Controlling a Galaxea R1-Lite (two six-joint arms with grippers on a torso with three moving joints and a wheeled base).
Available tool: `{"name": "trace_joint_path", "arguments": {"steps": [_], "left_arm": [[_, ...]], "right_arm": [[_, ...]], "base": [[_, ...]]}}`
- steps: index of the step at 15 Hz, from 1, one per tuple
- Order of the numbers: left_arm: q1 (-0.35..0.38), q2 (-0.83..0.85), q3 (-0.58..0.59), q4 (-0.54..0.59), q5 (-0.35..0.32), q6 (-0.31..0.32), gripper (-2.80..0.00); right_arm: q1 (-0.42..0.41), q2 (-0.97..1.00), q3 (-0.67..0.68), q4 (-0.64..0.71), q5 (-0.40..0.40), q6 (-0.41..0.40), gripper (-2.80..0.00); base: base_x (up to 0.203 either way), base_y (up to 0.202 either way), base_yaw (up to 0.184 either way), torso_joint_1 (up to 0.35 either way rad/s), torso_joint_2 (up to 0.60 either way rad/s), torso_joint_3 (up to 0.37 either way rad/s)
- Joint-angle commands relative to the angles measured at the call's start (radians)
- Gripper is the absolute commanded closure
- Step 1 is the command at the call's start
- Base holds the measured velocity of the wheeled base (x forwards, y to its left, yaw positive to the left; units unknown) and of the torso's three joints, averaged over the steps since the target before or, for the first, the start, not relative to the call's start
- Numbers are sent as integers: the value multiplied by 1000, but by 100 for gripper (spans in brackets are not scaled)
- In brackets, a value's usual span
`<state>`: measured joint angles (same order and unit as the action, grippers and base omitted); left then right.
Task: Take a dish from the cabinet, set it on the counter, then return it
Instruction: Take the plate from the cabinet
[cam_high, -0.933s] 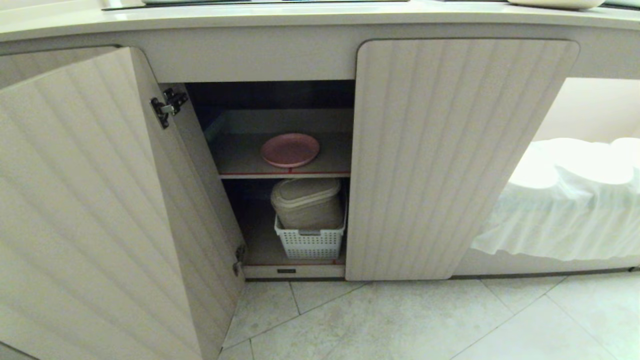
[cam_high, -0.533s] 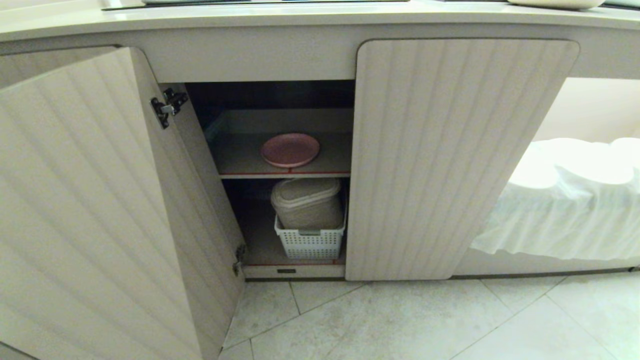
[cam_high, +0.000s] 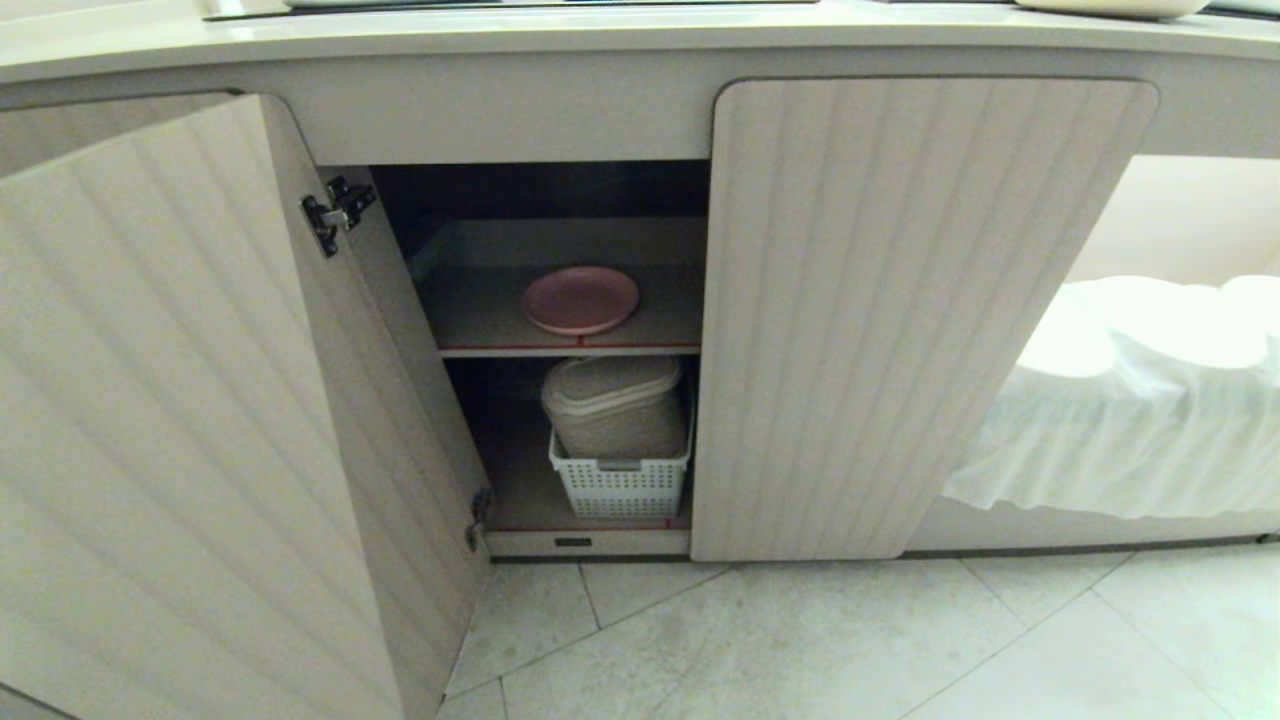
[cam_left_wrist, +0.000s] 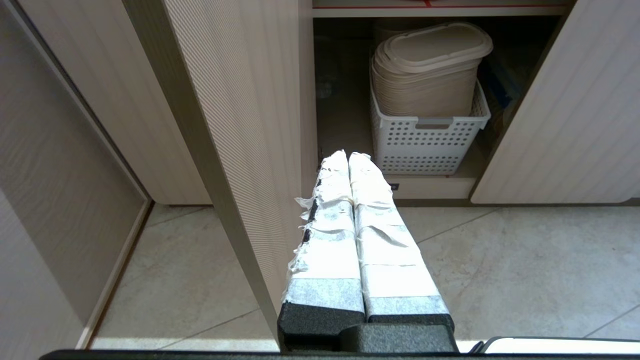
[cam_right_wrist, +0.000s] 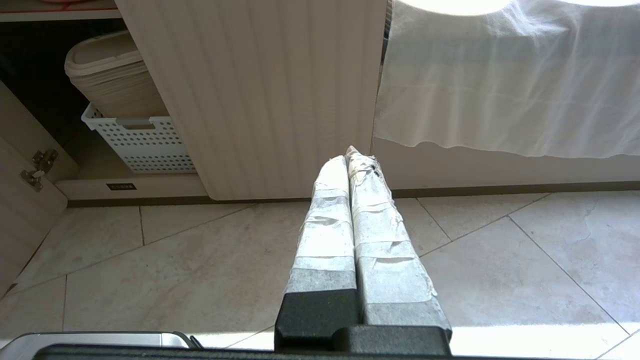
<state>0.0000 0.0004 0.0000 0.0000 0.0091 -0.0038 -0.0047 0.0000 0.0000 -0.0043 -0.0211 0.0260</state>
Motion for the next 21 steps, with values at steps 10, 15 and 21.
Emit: {"name": "trace_joint_path", "arguments": {"steps": [10, 15, 21], "left_arm": [[0, 0, 0, 0, 0, -1, 0], [0, 0, 0, 0, 0, -1, 0], [0, 0, 0, 0, 0, -1, 0]], "right_arm": [[0, 0, 0, 0, 0, 0, 0], [0, 0, 0, 0, 0, 0, 0], [0, 0, 0, 0, 0, 0, 0]], "base": [[0, 0, 0, 0, 0, 0], [0, 0, 0, 0, 0, 0], [0, 0, 0, 0, 0, 0]]}}
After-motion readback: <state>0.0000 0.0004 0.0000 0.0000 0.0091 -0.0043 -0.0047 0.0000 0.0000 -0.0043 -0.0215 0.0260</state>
